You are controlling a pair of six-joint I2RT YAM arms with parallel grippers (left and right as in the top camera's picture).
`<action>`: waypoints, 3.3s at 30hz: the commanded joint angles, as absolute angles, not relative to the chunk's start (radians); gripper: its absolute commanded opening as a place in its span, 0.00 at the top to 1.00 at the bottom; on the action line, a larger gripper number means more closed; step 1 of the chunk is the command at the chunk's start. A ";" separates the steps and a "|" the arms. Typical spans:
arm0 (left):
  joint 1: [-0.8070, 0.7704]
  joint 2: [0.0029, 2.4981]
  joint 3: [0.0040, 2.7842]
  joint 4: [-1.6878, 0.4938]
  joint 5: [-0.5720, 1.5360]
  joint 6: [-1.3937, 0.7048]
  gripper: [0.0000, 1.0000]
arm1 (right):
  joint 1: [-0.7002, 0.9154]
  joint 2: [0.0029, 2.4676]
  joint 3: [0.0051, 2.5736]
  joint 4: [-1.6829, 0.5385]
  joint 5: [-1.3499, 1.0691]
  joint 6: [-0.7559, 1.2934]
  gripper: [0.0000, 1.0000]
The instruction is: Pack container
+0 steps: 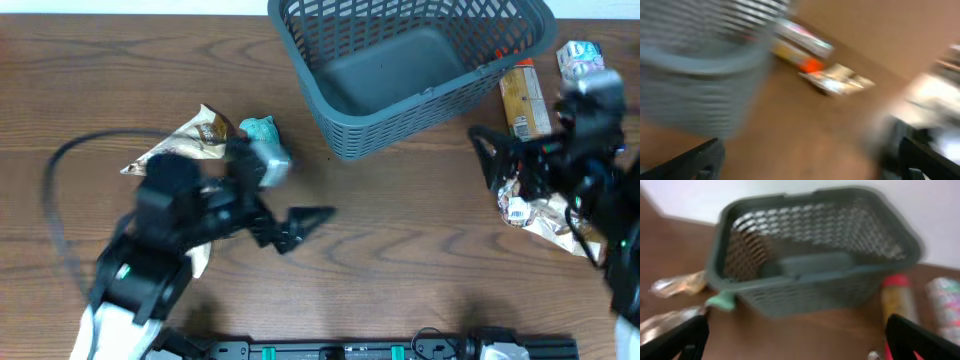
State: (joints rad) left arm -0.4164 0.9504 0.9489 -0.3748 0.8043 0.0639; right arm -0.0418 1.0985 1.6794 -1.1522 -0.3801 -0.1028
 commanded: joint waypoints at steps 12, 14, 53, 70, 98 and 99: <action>-0.479 1.203 0.960 -0.355 1.164 -0.276 0.01 | -0.054 1.230 1.787 -1.134 -0.347 -0.071 0.01; -0.479 1.208 0.960 -0.360 1.164 -0.377 0.01 | -0.054 1.229 1.787 -1.108 -0.344 -0.072 0.01; -0.857 1.516 1.358 -0.671 0.234 -0.559 0.94 | -0.093 1.872 2.249 -1.061 -0.522 -0.049 0.98; -0.898 1.537 1.451 -0.622 0.222 -0.463 0.94 | -0.117 1.914 2.221 -1.109 -0.234 -0.242 0.99; -0.906 1.600 1.486 -0.624 -0.221 -0.351 0.95 | -0.117 2.035 2.220 -1.230 -0.236 -0.356 0.99; -0.906 1.604 1.486 -0.610 -0.221 -0.348 0.94 | -0.117 2.035 2.220 -1.231 -0.236 -0.356 0.99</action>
